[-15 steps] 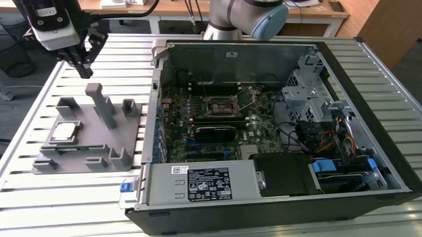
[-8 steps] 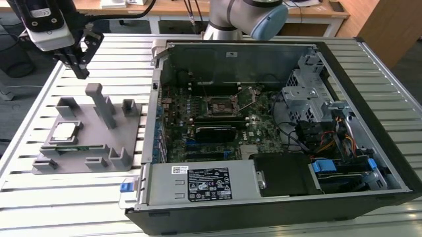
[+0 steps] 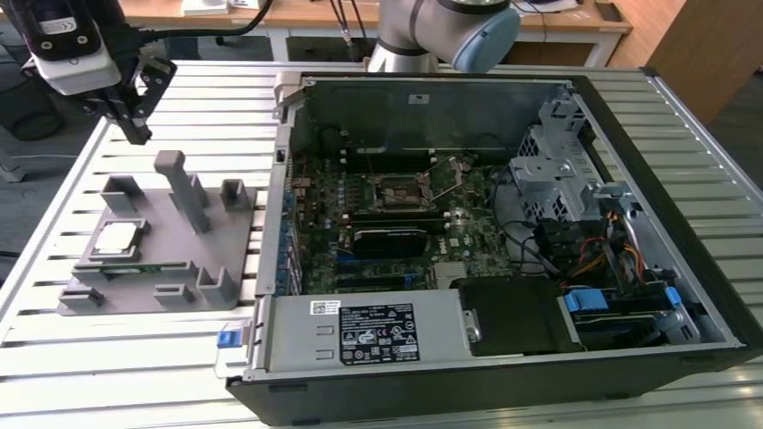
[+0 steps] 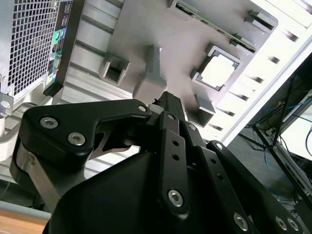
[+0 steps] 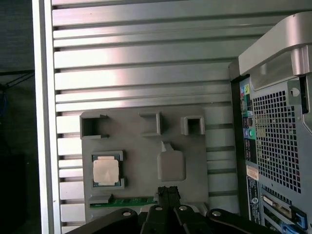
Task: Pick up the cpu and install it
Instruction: 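Reach for the cpu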
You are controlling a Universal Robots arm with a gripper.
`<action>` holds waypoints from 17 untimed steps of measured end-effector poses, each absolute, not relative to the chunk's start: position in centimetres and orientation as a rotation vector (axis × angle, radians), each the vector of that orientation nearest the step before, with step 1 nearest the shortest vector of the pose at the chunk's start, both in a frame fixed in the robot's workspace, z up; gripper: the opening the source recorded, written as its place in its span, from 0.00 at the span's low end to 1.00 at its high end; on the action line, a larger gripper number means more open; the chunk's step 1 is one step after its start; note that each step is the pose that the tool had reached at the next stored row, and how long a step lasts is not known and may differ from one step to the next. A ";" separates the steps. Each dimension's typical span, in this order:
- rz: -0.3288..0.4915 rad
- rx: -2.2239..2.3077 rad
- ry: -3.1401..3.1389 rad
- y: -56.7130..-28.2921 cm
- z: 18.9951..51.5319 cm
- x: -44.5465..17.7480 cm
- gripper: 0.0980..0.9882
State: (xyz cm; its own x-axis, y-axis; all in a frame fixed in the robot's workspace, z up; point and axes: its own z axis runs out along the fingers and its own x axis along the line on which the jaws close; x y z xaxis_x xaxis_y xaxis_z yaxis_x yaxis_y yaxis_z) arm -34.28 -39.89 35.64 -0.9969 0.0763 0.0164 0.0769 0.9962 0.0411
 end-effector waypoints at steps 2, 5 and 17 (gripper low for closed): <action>-0.065 -0.120 -3.123 -39.9 35.6 -34.6 0.01; -0.065 -0.120 -3.122 -39.9 35.5 -35.4 0.01; -0.065 -0.120 -3.118 -40.2 34.8 -39.6 0.01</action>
